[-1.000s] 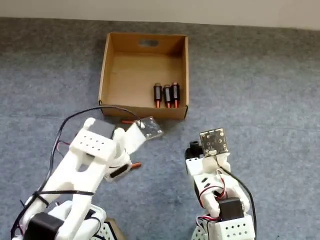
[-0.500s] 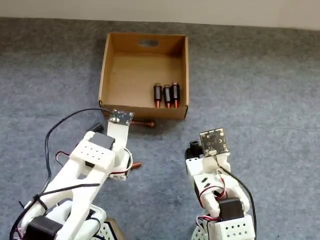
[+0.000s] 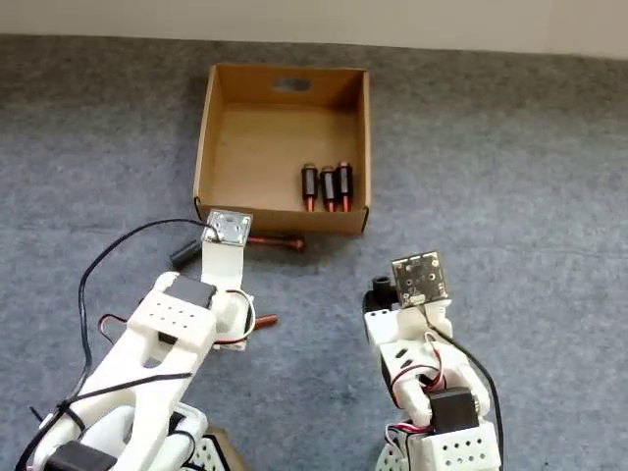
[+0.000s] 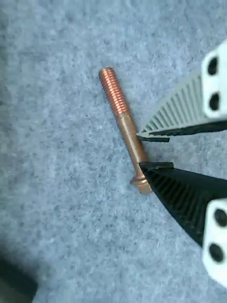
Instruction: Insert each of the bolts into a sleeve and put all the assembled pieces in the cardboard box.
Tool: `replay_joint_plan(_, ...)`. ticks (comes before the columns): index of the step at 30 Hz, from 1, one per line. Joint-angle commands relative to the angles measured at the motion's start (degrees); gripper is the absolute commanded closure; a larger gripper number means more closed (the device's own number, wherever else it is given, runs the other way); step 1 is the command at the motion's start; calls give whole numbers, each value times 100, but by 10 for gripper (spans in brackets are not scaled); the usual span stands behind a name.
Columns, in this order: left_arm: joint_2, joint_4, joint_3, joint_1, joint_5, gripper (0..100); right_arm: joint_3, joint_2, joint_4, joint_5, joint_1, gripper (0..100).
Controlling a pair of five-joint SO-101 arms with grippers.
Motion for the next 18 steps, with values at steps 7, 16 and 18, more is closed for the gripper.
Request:
replay_joint_plan(7, -13, -949, 31, 92, 79, 905, 215, -110, 13, 0, 57, 992)
replay_joint_plan(16, -57, -193, -725, -136, 993, 838, 215, -110, 13, 0, 57, 992)
replay_joint_plan(18, -57, 440, -1015, -127, 993, 839, 215, -110, 13, 0, 57, 992)
